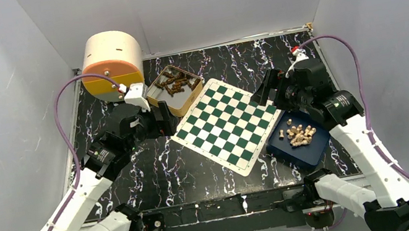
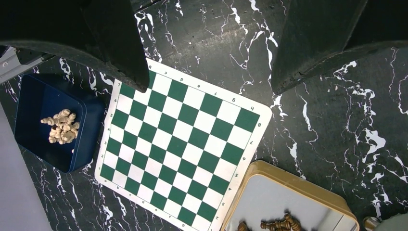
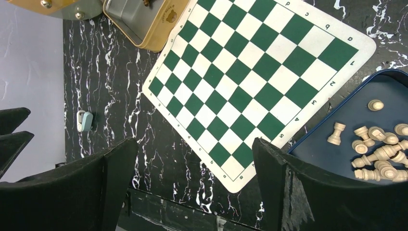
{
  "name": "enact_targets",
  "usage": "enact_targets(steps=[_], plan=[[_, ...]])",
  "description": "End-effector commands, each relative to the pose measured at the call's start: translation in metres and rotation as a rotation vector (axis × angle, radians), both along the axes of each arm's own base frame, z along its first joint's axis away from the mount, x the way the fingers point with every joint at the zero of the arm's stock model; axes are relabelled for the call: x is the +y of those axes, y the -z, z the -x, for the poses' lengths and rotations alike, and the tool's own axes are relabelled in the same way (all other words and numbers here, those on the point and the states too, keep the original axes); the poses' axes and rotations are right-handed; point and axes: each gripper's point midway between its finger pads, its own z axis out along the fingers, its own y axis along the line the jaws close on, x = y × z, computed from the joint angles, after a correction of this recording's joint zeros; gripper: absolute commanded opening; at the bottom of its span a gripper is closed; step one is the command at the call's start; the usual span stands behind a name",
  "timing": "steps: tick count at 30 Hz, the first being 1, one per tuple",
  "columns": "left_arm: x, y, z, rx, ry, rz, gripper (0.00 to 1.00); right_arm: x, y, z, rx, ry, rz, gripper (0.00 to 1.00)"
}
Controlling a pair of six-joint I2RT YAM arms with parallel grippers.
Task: Set up the chess pieces on the board
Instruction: Pick up the chess piece from the storage box.
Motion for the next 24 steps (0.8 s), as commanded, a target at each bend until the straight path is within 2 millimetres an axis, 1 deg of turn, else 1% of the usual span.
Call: enact_targets(steps=[1,3,7,9,11,13,18,21,22,23,24], plan=[[-0.001,-0.02,0.0,-0.058,0.01,0.031,0.94,-0.004,-0.017,-0.004,-0.068,0.034,-0.015,0.99],[0.004,-0.019,0.001,-0.065,0.003,0.008,0.95,-0.009,-0.007,-0.004,-0.045,0.057,0.015,0.99],[0.012,-0.015,0.002,-0.079,-0.009,-0.019,0.94,-0.028,0.01,-0.007,0.028,0.159,0.091,0.99],[0.015,-0.012,0.003,-0.083,-0.018,-0.031,0.95,-0.032,0.017,-0.008,0.056,0.186,0.113,0.99],[0.02,-0.005,0.003,-0.081,-0.031,-0.051,0.95,-0.034,0.022,-0.009,0.071,0.197,0.123,0.99],[0.025,0.004,0.005,-0.076,-0.041,-0.071,0.95,-0.04,0.03,-0.01,0.08,0.221,0.152,0.99],[0.032,0.025,0.012,-0.057,-0.04,-0.105,0.95,-0.067,0.056,-0.012,0.147,0.319,0.301,0.99],[0.035,0.036,0.018,-0.049,-0.034,-0.109,0.94,-0.078,0.069,-0.016,0.18,0.354,0.373,0.98],[0.037,0.042,0.02,-0.042,-0.032,-0.114,0.95,-0.081,0.072,-0.017,0.187,0.363,0.393,0.95],[0.038,0.045,0.021,-0.042,-0.033,-0.116,0.94,-0.084,0.076,-0.018,0.19,0.371,0.41,0.89],[0.039,0.049,0.022,-0.042,-0.033,-0.119,0.95,-0.087,0.079,-0.02,0.191,0.375,0.425,0.8]])
